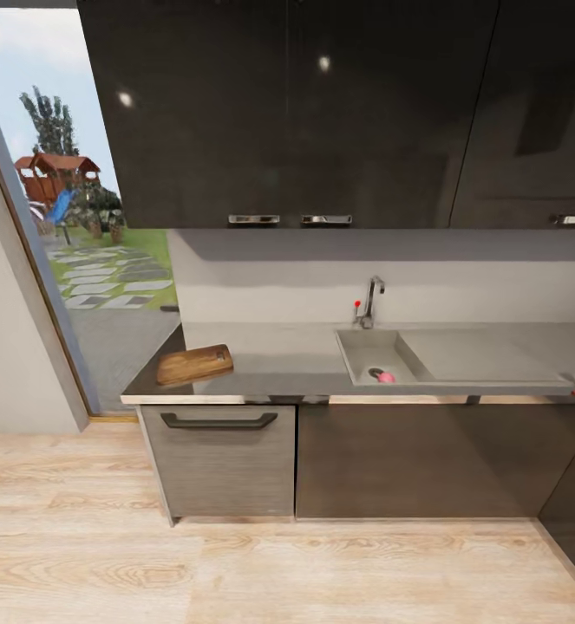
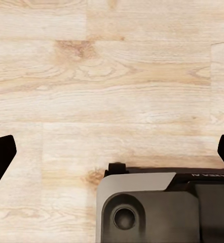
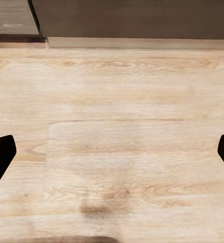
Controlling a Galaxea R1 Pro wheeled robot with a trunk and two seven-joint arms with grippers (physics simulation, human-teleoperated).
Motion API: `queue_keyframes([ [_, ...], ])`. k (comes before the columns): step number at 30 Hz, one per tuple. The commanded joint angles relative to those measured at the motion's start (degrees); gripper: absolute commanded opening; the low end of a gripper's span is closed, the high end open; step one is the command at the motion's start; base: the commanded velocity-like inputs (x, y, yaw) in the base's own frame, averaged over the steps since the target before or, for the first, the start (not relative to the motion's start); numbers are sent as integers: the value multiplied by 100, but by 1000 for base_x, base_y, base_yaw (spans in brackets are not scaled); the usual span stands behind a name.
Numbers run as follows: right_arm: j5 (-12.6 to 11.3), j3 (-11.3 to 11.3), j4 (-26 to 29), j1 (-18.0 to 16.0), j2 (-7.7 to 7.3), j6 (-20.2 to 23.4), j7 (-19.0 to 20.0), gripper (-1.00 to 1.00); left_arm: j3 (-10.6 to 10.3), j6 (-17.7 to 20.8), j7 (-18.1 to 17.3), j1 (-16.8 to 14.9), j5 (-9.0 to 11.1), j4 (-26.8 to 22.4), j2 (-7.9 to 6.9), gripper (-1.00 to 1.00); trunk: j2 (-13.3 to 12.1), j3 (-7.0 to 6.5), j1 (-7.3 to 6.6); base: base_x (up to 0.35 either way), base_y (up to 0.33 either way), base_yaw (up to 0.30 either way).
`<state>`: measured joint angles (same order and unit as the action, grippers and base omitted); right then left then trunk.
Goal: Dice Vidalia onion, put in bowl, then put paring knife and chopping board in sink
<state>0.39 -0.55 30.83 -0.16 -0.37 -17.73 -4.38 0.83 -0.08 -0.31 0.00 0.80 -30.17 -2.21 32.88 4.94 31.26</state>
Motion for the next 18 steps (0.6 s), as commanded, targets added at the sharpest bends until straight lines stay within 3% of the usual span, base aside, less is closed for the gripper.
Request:
queue_keyframes([
  [1, 5, -6, 1, -2, 0, -11, -19, 100, 6, -1, -4, 0, 8, -7, 3, 100, -34, -10, -20, 0, 0, 0],
  [18, 3, 2, -42, -2, -6, -11, -19, 100, 5, -1, -4, 0, 8, -7, 1, 100, -715, -315, -394, 0, 0, 0],
])
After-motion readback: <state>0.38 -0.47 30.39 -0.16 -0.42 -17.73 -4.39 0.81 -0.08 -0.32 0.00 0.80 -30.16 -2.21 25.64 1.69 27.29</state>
